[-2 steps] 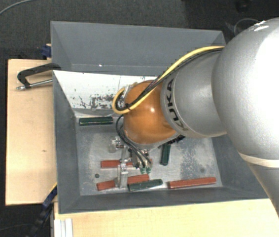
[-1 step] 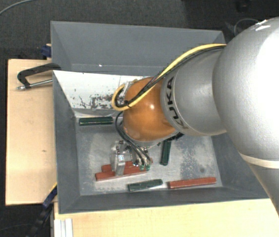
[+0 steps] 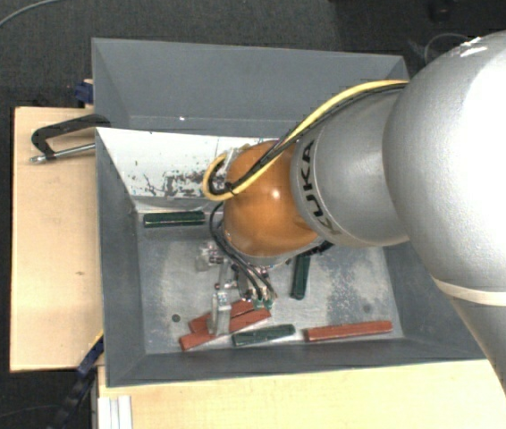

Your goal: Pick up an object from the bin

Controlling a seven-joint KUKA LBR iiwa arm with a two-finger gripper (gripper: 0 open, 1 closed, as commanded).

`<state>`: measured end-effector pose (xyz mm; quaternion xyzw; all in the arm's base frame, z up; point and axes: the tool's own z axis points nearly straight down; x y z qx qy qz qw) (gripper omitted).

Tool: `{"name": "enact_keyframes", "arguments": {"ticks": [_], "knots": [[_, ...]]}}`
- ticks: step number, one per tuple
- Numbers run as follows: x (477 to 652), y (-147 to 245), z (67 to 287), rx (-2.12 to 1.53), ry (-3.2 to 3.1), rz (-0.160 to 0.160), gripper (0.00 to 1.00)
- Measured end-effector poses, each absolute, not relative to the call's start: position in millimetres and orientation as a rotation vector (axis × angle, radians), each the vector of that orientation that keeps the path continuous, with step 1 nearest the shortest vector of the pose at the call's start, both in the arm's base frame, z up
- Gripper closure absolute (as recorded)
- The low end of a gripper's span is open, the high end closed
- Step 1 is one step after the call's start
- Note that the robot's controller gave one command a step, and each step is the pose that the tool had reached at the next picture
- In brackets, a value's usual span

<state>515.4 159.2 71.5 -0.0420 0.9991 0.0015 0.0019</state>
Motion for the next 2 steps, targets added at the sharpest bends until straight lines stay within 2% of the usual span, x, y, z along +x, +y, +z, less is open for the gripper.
{"name": "enact_keyframes", "arguments": {"ticks": [1,2], "knots": [[491.4,92.2,76.5,0.063,3.142,-0.002,0.00],[491.7,95.4,77.1,0.056,3.141,0.003,1.00]]}}
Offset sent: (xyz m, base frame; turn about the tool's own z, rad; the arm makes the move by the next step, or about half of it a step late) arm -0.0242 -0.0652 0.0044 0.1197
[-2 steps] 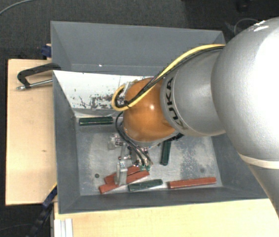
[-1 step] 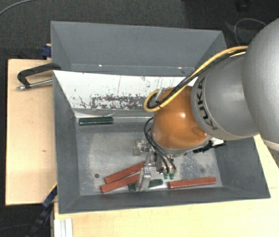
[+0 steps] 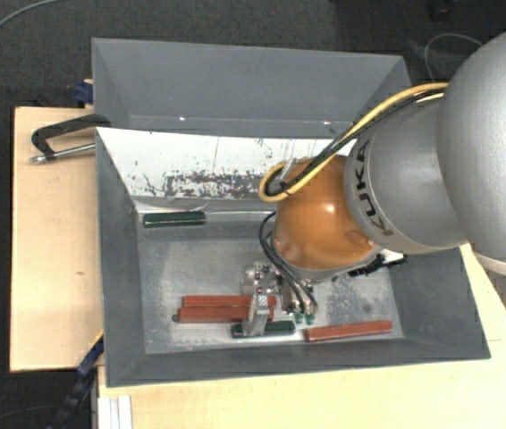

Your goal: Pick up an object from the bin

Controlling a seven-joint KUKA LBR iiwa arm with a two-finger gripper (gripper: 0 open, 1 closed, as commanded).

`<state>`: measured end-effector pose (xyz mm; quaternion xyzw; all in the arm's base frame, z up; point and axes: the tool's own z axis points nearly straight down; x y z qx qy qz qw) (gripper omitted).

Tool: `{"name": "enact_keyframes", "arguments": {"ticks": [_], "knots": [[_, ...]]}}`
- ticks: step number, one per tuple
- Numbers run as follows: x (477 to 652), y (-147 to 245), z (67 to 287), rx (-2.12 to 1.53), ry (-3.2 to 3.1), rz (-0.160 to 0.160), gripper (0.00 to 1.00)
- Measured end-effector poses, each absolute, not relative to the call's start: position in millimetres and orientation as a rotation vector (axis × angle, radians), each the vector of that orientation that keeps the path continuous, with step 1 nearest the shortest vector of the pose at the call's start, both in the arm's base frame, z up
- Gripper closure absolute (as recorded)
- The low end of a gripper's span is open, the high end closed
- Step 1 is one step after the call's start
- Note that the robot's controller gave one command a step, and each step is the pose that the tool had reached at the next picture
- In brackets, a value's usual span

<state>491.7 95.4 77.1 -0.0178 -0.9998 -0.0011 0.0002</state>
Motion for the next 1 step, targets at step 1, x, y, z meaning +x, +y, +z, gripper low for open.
{"name": "enact_keyframes", "arguments": {"ticks": [1], "knots": [[540.7,139.7,233.2,0.042,-3.157,-0.008,1.00]]}}
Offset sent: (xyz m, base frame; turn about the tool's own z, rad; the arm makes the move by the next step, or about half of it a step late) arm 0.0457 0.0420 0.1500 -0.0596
